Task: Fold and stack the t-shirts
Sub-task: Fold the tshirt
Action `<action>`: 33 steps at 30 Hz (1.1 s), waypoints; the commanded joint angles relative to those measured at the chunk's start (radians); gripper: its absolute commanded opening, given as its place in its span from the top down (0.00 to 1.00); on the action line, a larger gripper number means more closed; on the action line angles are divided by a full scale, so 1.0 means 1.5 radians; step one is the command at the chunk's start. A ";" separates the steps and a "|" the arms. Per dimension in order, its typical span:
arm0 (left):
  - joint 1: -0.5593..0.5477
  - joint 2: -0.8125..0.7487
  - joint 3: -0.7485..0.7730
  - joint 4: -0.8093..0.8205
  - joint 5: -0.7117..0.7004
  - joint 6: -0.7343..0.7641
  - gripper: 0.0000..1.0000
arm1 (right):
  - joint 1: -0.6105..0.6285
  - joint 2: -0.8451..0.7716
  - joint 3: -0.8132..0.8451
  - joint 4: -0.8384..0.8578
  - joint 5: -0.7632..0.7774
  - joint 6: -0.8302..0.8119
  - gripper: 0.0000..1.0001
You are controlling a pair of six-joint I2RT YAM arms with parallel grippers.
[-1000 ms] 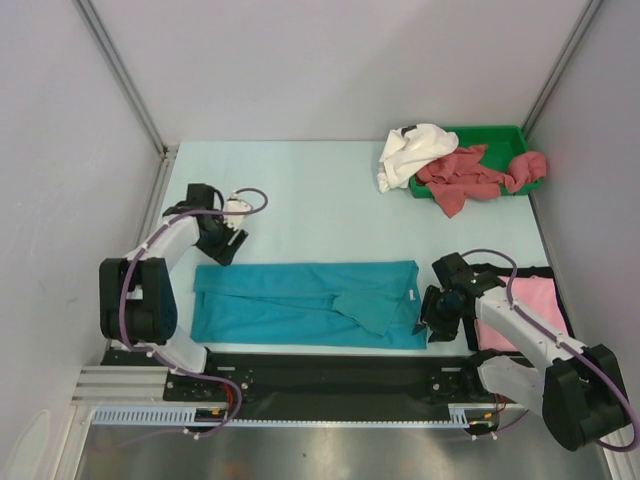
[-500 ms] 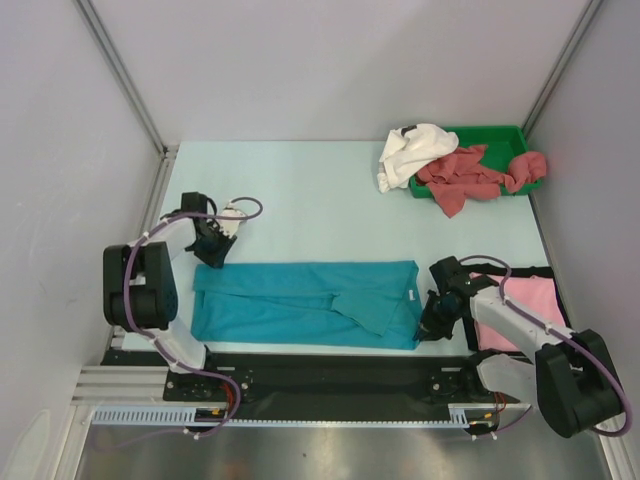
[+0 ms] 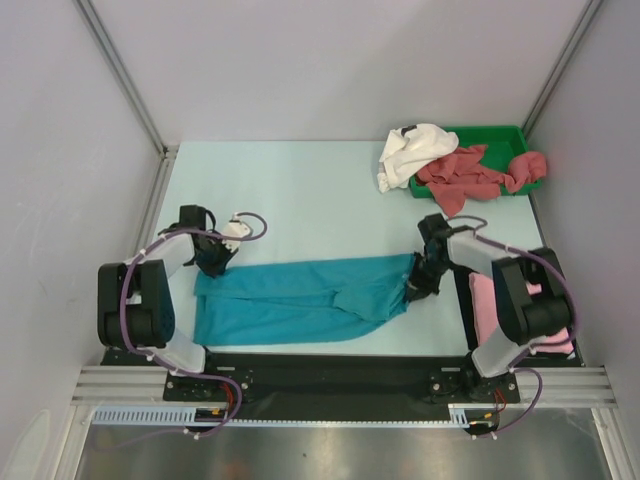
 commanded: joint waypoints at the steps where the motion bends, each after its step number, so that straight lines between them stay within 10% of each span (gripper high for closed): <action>1: -0.031 0.006 -0.052 -0.187 0.072 0.022 0.95 | -0.009 0.100 0.111 0.083 0.086 -0.075 1.00; 14: -0.192 -0.031 -0.084 -0.216 0.143 0.008 0.89 | 0.027 0.480 0.615 -0.033 0.124 -0.164 1.00; 23: -0.321 -0.002 -0.086 -0.213 0.214 -0.011 0.85 | 0.047 0.772 1.186 -0.252 0.198 -0.192 1.00; 33: -0.426 0.029 -0.025 -0.177 0.268 -0.055 0.79 | 0.034 0.765 1.201 -0.159 0.320 -0.220 1.00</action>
